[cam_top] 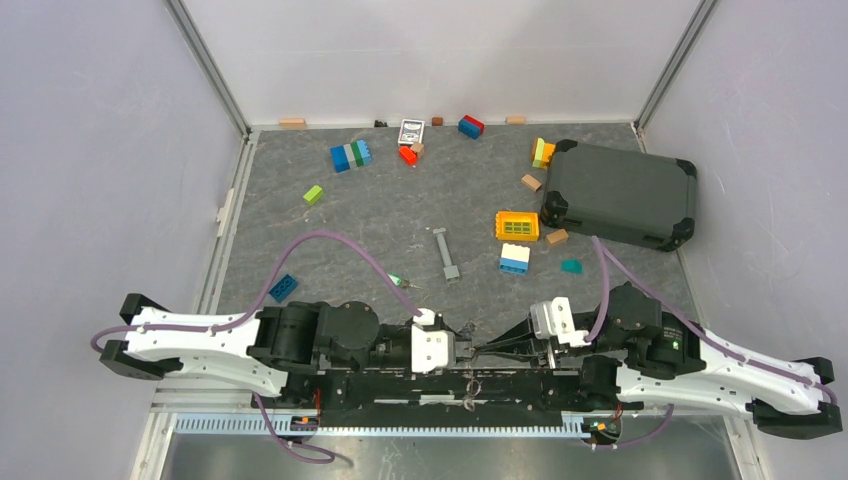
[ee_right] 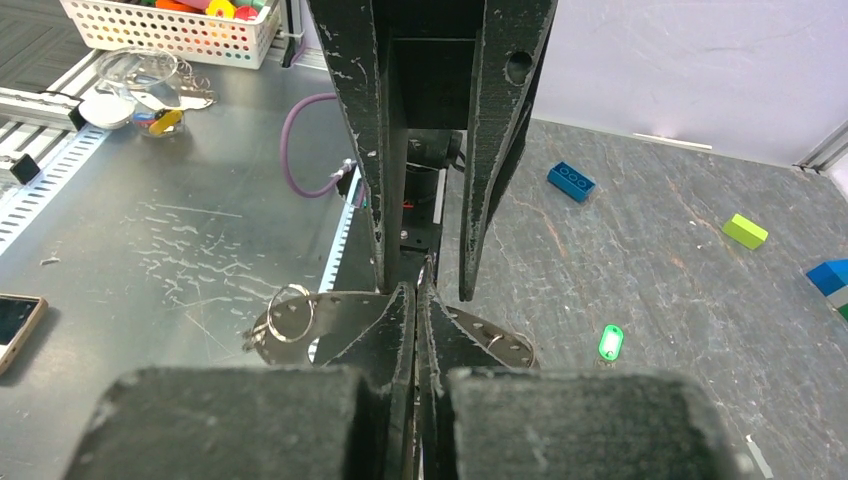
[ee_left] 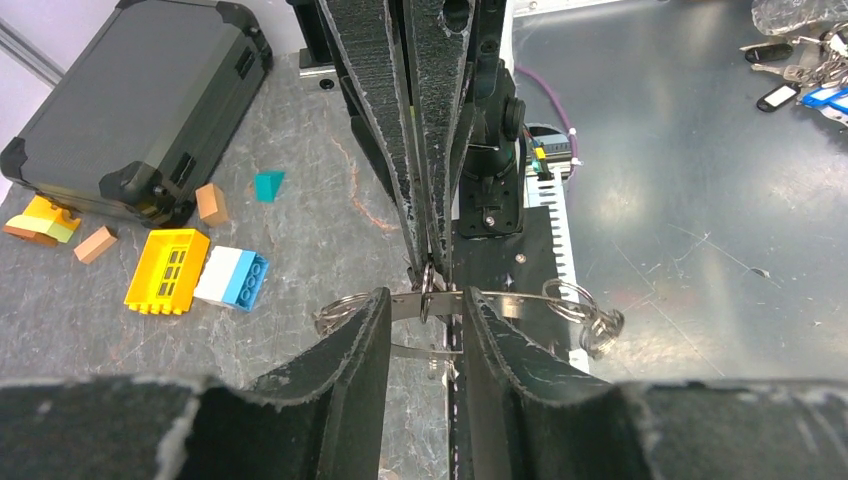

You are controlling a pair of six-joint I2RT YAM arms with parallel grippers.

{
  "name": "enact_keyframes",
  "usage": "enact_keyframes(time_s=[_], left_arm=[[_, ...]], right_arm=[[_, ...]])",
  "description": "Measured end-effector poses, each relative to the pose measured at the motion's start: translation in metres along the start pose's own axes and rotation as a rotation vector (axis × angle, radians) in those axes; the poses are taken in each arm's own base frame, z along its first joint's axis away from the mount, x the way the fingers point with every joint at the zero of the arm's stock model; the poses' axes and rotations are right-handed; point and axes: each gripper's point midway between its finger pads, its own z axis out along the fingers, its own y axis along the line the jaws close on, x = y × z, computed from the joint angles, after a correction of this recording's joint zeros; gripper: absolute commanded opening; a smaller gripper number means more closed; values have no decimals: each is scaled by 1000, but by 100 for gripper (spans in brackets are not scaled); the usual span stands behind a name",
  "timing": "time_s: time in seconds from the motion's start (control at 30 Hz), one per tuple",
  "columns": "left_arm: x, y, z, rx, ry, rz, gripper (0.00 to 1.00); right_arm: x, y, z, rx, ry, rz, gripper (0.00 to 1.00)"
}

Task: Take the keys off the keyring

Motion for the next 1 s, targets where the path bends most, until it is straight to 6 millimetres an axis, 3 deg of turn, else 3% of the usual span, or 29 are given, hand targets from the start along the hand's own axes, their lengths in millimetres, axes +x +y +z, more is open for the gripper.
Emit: enact_keyframes(time_s=[0.5,1.0], left_arm=[[3,-2,4,8,14,3,25],[3,-5,6,22,13,4,35]], right_arm=[[5,-1,2,-3,19,-5,0],[5,-2,2,2,21,-6,0]])
